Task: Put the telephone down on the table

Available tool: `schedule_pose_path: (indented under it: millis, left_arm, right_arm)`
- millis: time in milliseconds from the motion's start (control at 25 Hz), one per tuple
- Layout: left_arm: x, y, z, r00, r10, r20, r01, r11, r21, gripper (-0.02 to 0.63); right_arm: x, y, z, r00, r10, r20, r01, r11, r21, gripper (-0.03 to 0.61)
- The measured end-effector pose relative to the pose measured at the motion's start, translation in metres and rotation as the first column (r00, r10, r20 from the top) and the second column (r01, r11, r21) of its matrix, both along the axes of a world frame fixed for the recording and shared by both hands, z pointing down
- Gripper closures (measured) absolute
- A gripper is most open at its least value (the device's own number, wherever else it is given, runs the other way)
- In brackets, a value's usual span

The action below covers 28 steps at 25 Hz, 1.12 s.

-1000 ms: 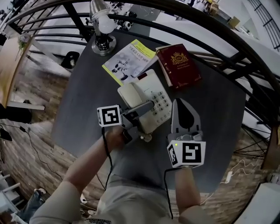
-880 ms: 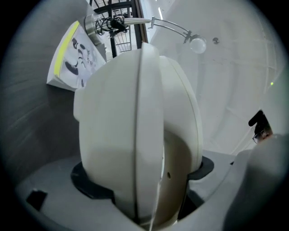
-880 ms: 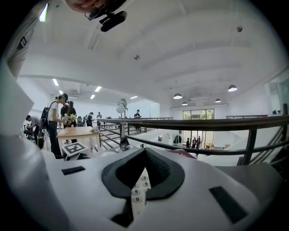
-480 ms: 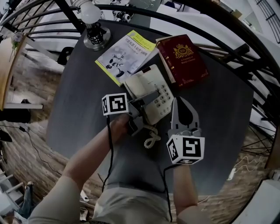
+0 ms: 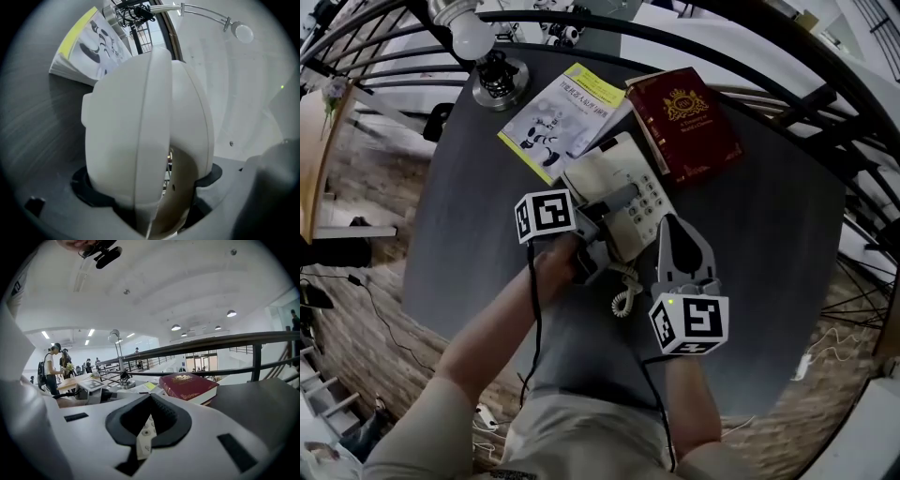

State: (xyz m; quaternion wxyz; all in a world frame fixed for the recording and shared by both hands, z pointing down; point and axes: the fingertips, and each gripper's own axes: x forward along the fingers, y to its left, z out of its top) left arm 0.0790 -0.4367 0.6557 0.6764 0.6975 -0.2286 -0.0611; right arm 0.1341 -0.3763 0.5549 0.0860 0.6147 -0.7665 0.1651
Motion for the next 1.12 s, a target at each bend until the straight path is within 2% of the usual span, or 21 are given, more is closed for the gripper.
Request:
schedule_pose_path:
  millis: [240,440,520,680,840,1000,1120]
  left_arm:
    - [-0.01,-0.003,0.007,0.986,0.008,0.169,-0.002,0.999,-0.035,0.146]
    - [-0.022,0.006,0.022,0.938,0.051,0.343,-0.026,0.997,-0.078,0.14]
    - [-0.029,0.01,0.03,0.907,0.074,0.416,-0.038,0.995,-0.093,0.138]
    - [-0.039,0.017,0.042,0.817,0.1,0.568,-0.045,0.993,-0.11,0.138]
    - [-0.055,0.021,0.033,0.721,0.045,0.691,-0.036,0.999,-0.027,0.138]
    - [-0.063,0.029,0.014,0.685,-0.007,0.728,-0.033,0.999,0.041,0.138]
    - [-0.069,0.038,-0.01,0.645,-0.059,0.762,-0.059,0.99,0.127,0.138]
  right_arm:
    - [0.003,0.011,0.003,1.0,-0.006,0.005,0.006,1.0,-0.028,0.577]
    - [0.006,0.021,0.0,1.0,-0.016,-0.001,0.016,0.999,-0.04,0.577]
    - [0.007,0.022,-0.002,1.0,-0.015,0.005,0.015,0.999,-0.035,0.577]
    - [0.013,0.027,-0.017,1.0,0.014,0.028,-0.015,1.0,0.009,0.577]
    - [0.016,0.038,-0.03,1.0,0.02,0.018,-0.02,0.999,0.028,0.577]
    - [0.02,0.049,-0.039,1.0,0.025,0.002,-0.025,0.999,0.033,0.577]
    - [0.022,0.058,-0.053,1.0,0.027,-0.001,-0.027,0.999,0.038,0.577]
